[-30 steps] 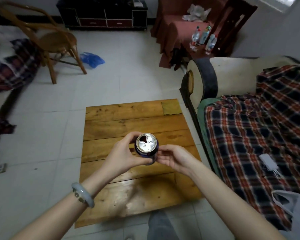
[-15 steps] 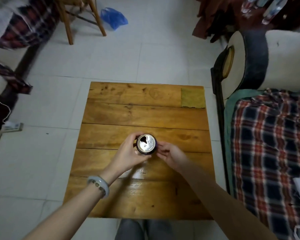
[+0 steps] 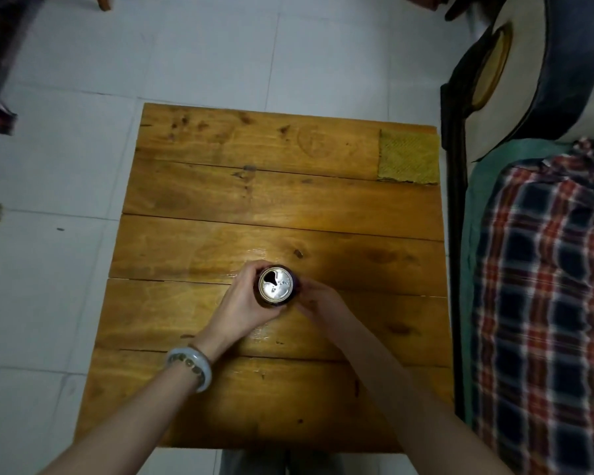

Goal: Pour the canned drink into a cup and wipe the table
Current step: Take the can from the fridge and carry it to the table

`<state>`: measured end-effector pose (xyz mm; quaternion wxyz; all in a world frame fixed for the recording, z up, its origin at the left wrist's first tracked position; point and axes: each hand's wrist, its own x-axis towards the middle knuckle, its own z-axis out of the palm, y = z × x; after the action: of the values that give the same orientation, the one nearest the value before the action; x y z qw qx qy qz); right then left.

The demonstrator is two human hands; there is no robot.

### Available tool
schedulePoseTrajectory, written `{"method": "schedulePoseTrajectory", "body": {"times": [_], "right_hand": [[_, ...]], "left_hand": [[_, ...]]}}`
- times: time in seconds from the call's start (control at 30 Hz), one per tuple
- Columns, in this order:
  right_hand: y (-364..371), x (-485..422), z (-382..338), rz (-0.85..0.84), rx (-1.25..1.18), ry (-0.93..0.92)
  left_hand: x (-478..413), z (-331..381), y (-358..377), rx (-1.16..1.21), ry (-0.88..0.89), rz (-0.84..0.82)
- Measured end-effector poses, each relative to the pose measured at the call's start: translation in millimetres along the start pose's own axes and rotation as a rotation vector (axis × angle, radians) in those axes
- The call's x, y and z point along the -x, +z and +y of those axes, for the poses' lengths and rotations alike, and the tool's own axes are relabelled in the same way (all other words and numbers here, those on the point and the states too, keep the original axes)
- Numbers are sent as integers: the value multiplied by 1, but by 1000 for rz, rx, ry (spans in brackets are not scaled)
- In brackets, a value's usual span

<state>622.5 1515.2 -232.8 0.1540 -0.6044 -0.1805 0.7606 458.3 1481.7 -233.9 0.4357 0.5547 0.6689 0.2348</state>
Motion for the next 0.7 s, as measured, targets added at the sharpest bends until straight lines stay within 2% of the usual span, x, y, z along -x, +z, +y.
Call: {"method": "schedulePoseTrajectory", "body": {"times": [0.43,0.6,0.7], "right_hand": [[8,-18,1,-1,21,13],[10,-2,-11,-11,121,22],[16,28,-31,47,351,-55]], "left_hand": [[-12,-13,2,29,12,19],[-10,-9,-4,-32,-49,-65],[-3,-3,-16,-168,-110,-106]]}}
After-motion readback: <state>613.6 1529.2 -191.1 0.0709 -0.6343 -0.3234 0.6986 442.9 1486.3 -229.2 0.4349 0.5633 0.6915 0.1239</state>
